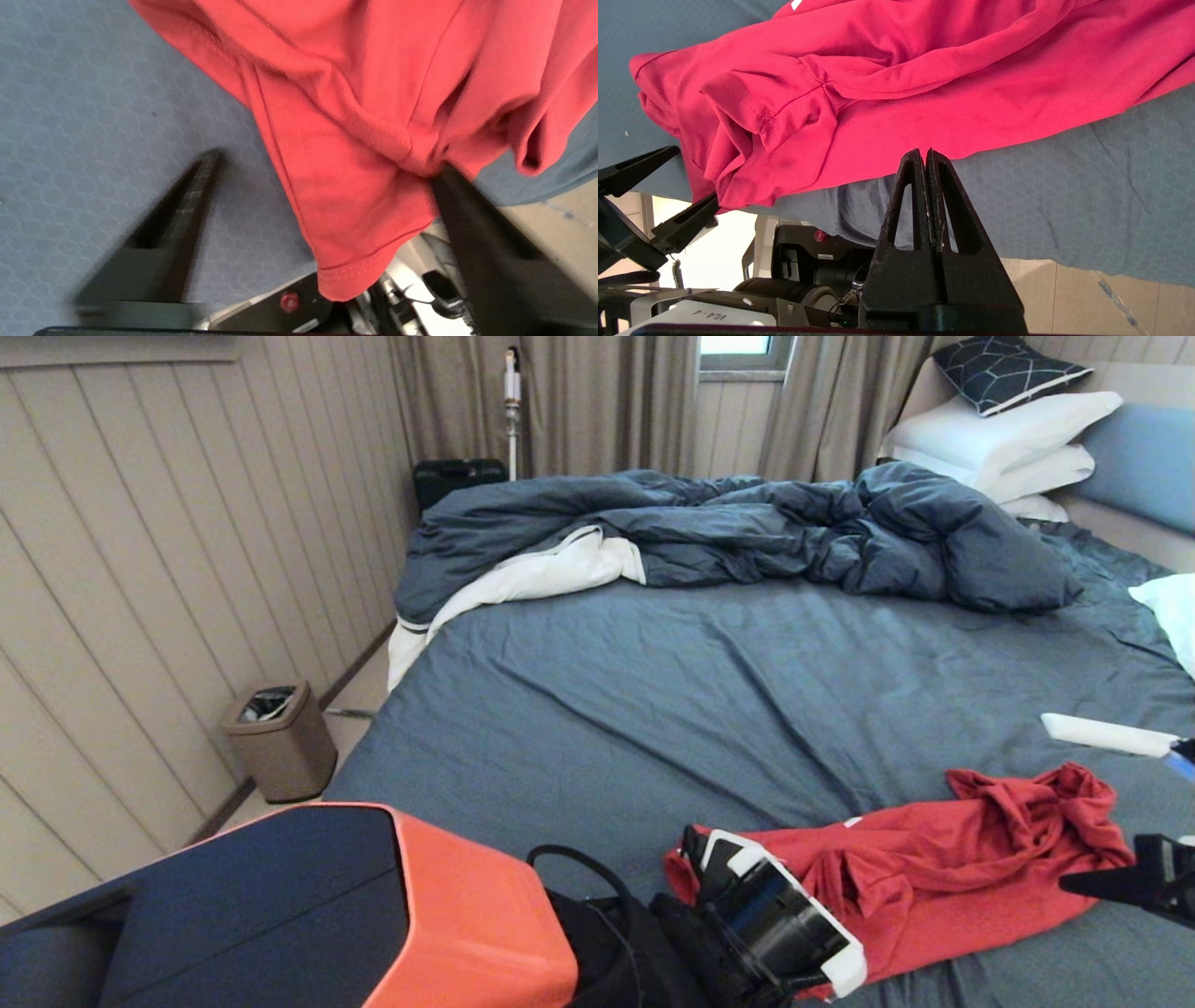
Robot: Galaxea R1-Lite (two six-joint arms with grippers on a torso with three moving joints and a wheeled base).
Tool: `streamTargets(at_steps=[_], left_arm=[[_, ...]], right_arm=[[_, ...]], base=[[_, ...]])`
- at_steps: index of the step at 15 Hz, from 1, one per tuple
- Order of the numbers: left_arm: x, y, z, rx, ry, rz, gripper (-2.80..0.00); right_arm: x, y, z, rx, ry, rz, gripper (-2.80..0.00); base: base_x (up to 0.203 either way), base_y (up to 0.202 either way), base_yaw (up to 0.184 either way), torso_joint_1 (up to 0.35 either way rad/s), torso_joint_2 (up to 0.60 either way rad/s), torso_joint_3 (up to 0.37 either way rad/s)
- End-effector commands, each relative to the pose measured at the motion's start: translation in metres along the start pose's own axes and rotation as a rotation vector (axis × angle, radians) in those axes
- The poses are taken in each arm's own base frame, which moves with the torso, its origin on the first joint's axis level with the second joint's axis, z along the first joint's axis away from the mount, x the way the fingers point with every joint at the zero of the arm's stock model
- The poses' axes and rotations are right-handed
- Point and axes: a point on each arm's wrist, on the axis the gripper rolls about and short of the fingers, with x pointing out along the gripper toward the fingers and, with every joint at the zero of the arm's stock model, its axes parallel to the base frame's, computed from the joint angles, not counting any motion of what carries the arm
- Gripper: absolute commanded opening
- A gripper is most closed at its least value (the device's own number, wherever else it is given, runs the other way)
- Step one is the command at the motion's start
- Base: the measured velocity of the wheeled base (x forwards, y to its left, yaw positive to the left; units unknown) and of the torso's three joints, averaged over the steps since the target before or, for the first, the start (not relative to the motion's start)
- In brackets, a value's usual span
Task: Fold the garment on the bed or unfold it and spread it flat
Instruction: Unford the red T-shirt
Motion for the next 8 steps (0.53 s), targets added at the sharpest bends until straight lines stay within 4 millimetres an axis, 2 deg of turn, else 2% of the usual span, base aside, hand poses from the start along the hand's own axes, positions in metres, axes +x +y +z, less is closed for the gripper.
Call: streamTargets(at_steps=[1,8], left_arm=[[0.0006,0.0000,0.0005,-0.001,0.003,0.004,-2.80],[0.0021,0.0041,0.0061,-0.028,-0.007,0.005,-2.80]], right_arm=[[0.0008,-0.0006,0.0012,0.000,0.002,0.004,-2.80],[-0.0046,0.0025,0.0034,-0.017,-0.021,-0.004,-2.80]], base=[[0.000,0.000,0.000,0.000,0.00,0.000],[0.000,0.000,0.000,0.000,0.00,0.000]])
